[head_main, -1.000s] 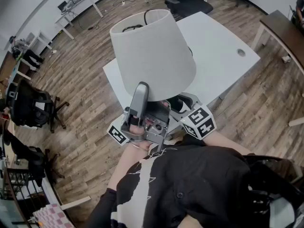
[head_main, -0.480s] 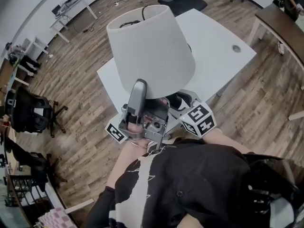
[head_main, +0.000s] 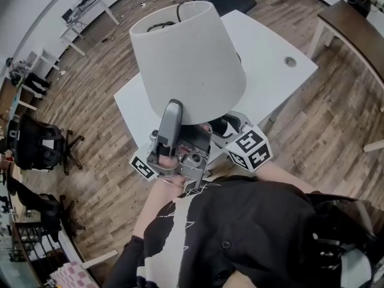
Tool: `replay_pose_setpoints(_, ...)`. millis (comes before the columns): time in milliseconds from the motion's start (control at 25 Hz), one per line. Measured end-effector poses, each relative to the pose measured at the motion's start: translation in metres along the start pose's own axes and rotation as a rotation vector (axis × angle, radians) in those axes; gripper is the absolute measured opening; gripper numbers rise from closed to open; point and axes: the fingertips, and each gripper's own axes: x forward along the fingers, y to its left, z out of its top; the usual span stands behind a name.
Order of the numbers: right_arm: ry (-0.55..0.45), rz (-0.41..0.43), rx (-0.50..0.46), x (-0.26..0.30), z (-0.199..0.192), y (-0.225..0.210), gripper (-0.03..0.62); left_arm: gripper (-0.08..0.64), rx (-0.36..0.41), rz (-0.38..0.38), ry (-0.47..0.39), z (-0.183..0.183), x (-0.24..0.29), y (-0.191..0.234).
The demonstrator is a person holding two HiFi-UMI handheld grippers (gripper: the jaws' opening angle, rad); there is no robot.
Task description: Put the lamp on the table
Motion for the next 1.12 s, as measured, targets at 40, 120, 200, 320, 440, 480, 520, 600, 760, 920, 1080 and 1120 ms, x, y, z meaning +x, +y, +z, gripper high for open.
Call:
replay_pose_setpoints(40, 0.003, 0.000, -0.002, -0.005, -0.001, -0.008, 0.290, 0.014, 0.006, 0.004, 0.001, -0.006, 0.004, 0.005)
replay_pose_setpoints(120, 0.007, -0.002, -0.010, -0.015, -0.001, -0.025, 0.290, 0.014, 0.014, 0.009, -0.001, -0.018, 0.014, 0.014)
replay_pose_setpoints(200, 0.012, -0.004, -0.017, -0.025, -0.001, -0.041, 0.289, 0.014, 0.020, 0.013, -0.007, -0.028, 0.023, 0.023)
replay_pose_setpoints(320, 0.020, 0.002, -0.028, -0.039, 0.001, -0.064, 0.290, 0.014, 0.028, 0.016, -0.022, -0.041, 0.038, 0.036)
replay_pose_setpoints(440, 0.024, 0.009, -0.040, -0.053, 0.003, -0.086, 0.289, 0.014, 0.034, 0.014, -0.035, -0.055, 0.053, 0.049)
replay_pose_setpoints(480, 0.023, 0.009, -0.042, -0.058, 0.003, -0.095, 0.290, 0.014, 0.035, 0.013, -0.038, -0.060, 0.058, 0.055)
replay_pose_setpoints(520, 0.023, 0.009, -0.043, -0.062, 0.004, -0.103, 0.290, 0.014, 0.034, 0.013, -0.039, -0.065, 0.064, 0.060)
replay_pose_setpoints(600, 0.023, 0.008, -0.044, -0.071, 0.004, -0.118, 0.289, 0.014, 0.029, 0.010, -0.037, -0.075, 0.074, 0.070)
replay_pose_setpoints(760, 0.024, 0.002, -0.048, -0.093, 0.001, -0.149, 0.290, 0.014, 0.019, -0.010, -0.031, -0.100, 0.093, 0.089)
replay_pose_setpoints(920, 0.037, -0.020, -0.048, -0.120, -0.008, -0.188, 0.288, 0.014, -0.004, -0.029, -0.033, -0.132, 0.113, 0.116)
replay_pose_setpoints(1080, 0.040, -0.052, -0.045, -0.147, -0.017, -0.221, 0.289, 0.014, -0.027, -0.032, -0.021, -0.162, 0.127, 0.135)
replay_pose_setpoints(1120, 0.039, -0.057, -0.043, -0.152, -0.019, -0.227, 0.289, 0.014, -0.033, -0.033, -0.013, -0.169, 0.131, 0.138)
